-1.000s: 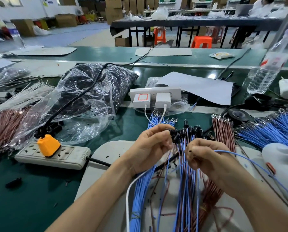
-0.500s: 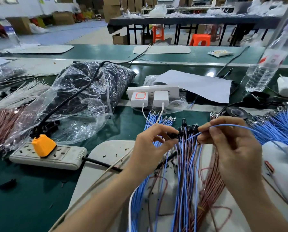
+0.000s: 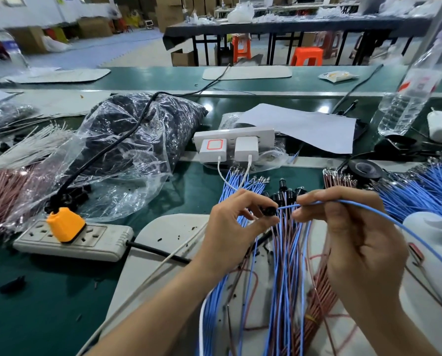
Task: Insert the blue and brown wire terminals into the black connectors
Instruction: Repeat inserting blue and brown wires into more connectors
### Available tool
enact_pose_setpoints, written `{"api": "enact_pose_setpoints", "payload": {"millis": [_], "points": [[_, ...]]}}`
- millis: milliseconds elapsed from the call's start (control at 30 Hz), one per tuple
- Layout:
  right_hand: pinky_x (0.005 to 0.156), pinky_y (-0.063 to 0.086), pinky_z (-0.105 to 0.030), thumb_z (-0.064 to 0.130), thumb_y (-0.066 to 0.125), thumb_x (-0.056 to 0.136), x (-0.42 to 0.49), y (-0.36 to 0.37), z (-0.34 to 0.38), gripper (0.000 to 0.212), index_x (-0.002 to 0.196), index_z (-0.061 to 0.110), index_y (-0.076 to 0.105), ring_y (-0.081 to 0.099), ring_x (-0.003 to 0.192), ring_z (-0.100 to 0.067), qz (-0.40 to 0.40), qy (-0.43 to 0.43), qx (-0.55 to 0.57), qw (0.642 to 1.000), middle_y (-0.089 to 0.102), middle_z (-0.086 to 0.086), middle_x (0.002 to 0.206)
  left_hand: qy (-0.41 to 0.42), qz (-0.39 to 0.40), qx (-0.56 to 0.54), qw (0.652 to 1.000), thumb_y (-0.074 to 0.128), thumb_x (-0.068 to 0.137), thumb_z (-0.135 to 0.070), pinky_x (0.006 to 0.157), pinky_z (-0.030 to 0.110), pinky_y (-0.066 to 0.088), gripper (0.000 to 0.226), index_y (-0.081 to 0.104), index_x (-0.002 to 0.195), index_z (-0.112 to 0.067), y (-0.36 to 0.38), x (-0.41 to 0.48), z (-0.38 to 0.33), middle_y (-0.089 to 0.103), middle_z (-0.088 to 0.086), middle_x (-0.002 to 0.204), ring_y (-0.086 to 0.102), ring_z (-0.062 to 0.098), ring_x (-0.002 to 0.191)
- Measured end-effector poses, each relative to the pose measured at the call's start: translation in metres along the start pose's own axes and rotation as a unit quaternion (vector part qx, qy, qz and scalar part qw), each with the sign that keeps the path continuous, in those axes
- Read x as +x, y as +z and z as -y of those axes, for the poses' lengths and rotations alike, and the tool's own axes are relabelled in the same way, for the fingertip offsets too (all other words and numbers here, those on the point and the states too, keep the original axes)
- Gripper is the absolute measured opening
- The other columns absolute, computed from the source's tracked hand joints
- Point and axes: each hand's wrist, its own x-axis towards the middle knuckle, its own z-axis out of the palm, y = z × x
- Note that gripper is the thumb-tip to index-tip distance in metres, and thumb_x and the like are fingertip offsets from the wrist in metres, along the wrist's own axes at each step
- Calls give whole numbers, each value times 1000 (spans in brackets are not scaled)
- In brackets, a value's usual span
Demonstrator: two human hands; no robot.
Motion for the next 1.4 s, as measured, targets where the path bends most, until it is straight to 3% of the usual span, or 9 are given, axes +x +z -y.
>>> {"api": "enact_pose_setpoints", "payload": {"millis": [200, 667, 967, 1100, 1167, 1300, 1400], "points": [[71, 50, -14, 15, 42, 98, -3, 4, -2, 15, 99, 22, 56, 70, 75, -9, 14, 23, -1, 1000, 67, 4, 89, 4, 4, 12, 1000, 78, 75, -8, 71, 37, 52, 22, 69, 91, -19, 0, -1, -2, 66, -3, 86, 61, 10, 75], [67, 53, -21, 16, 45, 98, -1, -2, -6, 15, 98, 23, 59, 71, 75, -12, -6, 21, -17, 1000, 68, 3, 87, 14, 6, 25, 1000, 80, 73, -13, 73, 36, 51, 27, 68, 90, -32, 0, 0, 0, 64, -7, 86, 60, 16, 77], [70, 55, -21, 23, 45, 98, -3, 4, -7, 17, 97, 34, 59, 71, 78, -10, 25, 31, -6, 999, 68, 9, 89, 19, -2, 37, 999, 79, 75, -16, 73, 33, 50, 22, 71, 92, -26, 1, 0, 1, 68, -11, 84, 63, 13, 78], [67, 56, -28, 24, 46, 97, -3, 3, -6, 16, 97, 33, 59, 72, 79, -10, 41, 37, -19, 998, 69, 10, 88, 32, 0, 39, 999, 78, 75, -15, 73, 27, 49, 20, 71, 92, -23, 1, 0, 1, 68, -11, 85, 62, 7, 79], [67, 57, -31, 24, 47, 96, -4, 3, -7, 15, 96, 30, 60, 72, 79, -10, 53, 52, -20, 997, 69, 10, 87, 31, 0, 27, 999, 78, 75, -11, 75, 20, 48, 21, 71, 93, -18, 1, 0, 2, 68, -7, 86, 63, 6, 80], [68, 53, -17, 17, 52, 96, -3, 3, -7, 12, 93, 19, 63, 71, 77, -7, 56, 68, -15, 996, 70, 10, 84, 32, -2, 17, 999, 77, 75, -16, 79, 17, 47, 18, 72, 93, -16, 0, -1, 1, 68, -4, 88, 64, 7, 83], [67, 55, -20, 15, 50, 93, -2, 3, -8, 14, 90, 16, 64, 71, 75, -8, 50, 92, 0, 995, 70, 9, 83, 34, 0, 25, 999, 77, 75, -15, 79, 19, 48, 18, 72, 92, -16, -1, 0, 1, 67, -4, 87, 64, 8, 83]]}}
